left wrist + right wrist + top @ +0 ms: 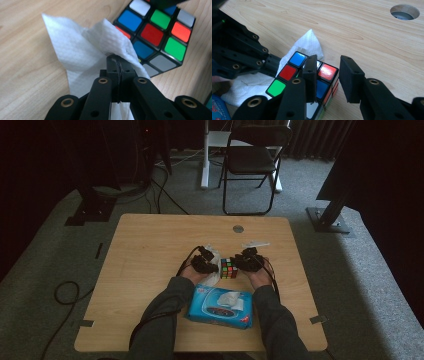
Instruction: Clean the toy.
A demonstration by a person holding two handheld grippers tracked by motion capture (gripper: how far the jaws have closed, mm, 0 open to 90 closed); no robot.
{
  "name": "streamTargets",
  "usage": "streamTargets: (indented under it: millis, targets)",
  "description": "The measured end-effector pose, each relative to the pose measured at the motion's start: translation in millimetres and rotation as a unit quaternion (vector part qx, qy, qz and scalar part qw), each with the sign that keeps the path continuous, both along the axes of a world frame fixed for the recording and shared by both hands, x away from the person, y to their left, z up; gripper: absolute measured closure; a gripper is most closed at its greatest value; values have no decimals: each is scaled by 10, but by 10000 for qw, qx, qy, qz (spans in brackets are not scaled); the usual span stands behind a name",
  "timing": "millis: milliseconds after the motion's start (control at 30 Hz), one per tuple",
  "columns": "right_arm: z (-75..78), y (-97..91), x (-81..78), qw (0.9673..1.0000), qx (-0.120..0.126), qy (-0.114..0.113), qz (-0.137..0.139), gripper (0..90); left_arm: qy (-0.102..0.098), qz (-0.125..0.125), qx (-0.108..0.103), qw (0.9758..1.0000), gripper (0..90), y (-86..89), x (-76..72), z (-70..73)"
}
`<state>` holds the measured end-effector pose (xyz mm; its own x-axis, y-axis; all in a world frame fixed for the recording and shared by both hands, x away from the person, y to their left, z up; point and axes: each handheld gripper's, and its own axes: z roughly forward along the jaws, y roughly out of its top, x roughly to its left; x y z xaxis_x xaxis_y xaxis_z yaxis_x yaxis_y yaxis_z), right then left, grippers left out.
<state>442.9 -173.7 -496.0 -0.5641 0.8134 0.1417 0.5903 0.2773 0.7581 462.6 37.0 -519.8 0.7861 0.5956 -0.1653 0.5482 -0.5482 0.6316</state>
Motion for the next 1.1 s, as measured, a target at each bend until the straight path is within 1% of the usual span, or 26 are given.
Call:
streamTargets:
  millis: [200,300,400,533,700,967,1067,1100]
  targets:
    - [1,-29,4,10000,4,9,-27,675,-30,-18,-21,10000,894,-11,-7,7]
    - [3,-33,6,10000,7,34,-58,675,-69,-36,-85,9999,894,-27,-30,17]
    - [3,-40,6,10000,13,33,-82,682,-127,-61,-164,9998,894,-29,-37,60]
    - [14,-78,7,9998,-55,41,-177,686,-211,-109,-128,9996,894,-64,-38,114]
    - [15,-130,10,9996,-19,92,-275,686,-242,-126,-114,9996,894,-90,-36,123]
    - [10,-51,9,9990,126,161,-401,713,-227,-73,-130,9996,893,-54,-46,91]
    - [19,-3,8,9992,61,142,-377,712,-238,-47,-142,9996,893,-29,-49,88]
    - [23,3,6,9993,33,145,-356,696,-235,-40,-168,9996,893,-21,-49,90]
